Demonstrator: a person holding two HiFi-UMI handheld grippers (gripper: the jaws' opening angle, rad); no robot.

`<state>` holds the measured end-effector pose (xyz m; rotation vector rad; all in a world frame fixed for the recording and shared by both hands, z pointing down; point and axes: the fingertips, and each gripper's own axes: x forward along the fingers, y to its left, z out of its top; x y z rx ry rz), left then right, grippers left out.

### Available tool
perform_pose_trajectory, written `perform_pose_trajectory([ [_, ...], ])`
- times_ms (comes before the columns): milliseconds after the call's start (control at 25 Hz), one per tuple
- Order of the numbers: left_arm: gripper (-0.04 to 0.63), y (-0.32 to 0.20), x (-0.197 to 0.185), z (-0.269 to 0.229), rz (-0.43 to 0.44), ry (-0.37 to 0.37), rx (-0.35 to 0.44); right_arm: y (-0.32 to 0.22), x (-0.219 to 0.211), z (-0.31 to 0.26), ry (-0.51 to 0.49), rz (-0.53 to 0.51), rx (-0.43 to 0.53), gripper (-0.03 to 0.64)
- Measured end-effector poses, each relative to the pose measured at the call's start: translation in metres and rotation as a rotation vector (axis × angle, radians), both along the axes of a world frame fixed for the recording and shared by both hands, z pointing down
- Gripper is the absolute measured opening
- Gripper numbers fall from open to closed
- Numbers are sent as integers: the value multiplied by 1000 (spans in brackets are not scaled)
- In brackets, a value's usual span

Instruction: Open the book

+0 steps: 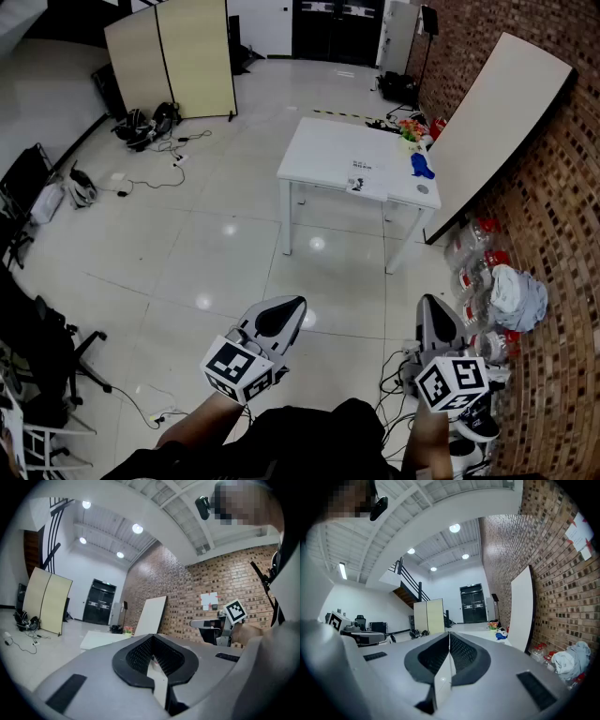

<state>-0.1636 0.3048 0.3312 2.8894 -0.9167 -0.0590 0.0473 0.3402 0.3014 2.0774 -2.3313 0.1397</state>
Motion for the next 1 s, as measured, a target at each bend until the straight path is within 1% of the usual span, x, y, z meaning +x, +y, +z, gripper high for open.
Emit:
perform_pose_trajectory([
  [160,2,-28,6,2,15,15,-4,-29,-4,3,7,-16,-7,2],
  [360,2,-78,38,8,36,-5,2,-82,16,12,-3,-24,-7,2],
  [480,2,-118,64,11,32,-22,0,-124,42,18,-20,-19,-7,2],
  [560,2,-146,86,11,35,-33,-9,-153,64,20,-30,-21,-11,2],
  [680,2,-189,119,8,44,-57,-2,-197,97,17,-32,-31,-7,2],
  [800,2,-234,146,3,28,-59,-8,-243,125,14,-32,-53,-11,2],
  [920,2,-270,173,4,25,-68,-6,-284,153,13,-32,-62,-10,2],
  [1000,2,-293,186,3,11,-64,-18,-309,168,14,-30,-69,-11,2],
])
